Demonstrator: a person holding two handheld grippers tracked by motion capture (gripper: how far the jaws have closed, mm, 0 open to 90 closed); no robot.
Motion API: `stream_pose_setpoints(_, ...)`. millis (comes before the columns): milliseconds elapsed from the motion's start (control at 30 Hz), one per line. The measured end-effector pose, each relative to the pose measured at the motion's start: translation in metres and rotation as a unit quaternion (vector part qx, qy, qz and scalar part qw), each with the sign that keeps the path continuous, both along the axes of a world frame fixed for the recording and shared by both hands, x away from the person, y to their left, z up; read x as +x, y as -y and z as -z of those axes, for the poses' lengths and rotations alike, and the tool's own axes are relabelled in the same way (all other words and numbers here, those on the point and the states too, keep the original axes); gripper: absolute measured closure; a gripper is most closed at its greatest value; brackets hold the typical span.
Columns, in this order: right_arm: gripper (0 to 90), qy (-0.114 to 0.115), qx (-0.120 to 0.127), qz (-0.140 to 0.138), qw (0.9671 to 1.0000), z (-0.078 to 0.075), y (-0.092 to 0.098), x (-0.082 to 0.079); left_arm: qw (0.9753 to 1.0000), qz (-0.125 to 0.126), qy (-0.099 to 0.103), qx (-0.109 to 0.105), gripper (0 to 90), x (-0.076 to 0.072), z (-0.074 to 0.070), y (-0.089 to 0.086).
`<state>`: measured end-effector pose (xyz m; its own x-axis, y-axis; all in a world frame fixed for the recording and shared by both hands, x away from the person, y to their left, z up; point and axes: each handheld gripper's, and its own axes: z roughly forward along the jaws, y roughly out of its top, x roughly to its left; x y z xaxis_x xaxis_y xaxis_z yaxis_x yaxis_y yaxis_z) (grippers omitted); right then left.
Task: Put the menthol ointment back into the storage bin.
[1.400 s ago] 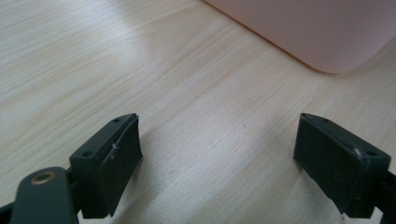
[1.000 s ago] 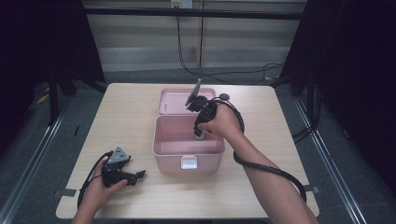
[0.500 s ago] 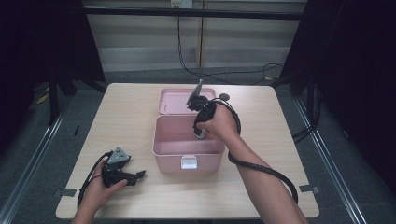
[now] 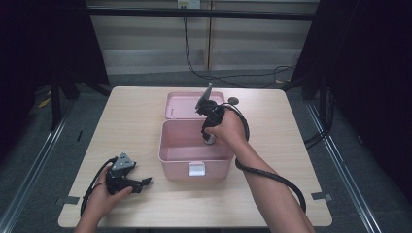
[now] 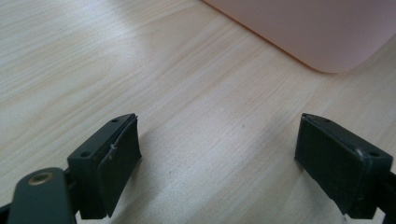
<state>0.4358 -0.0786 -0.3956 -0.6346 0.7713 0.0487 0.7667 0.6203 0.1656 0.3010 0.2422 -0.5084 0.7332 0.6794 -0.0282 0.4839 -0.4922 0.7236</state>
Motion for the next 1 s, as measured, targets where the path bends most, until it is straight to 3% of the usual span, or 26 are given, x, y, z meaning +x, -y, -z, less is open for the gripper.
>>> stream_pose_setpoints(233,50.3,-0.010,0.001,0.015,0.9998,0.0074,-0.0012,0.0024,1.0000,0.000,0.000,-0.001,13.6,0.0001,0.0001,0.0000)
stream_pose_setpoints(733,50.3,0.003,0.001,0.030,0.9996,0.0065,-0.0036,-0.0023,1.0000,-0.001,0.000,-0.002,13.5,0.0001,0.0001,0.0000)
stream_pose_setpoints(1000,50.3,0.015,-0.008,0.059,0.9981,0.0082,-0.0069,-0.0042,1.0000,0.000,0.001,0.000,13.1,0.0001,0.0001,0.0000)
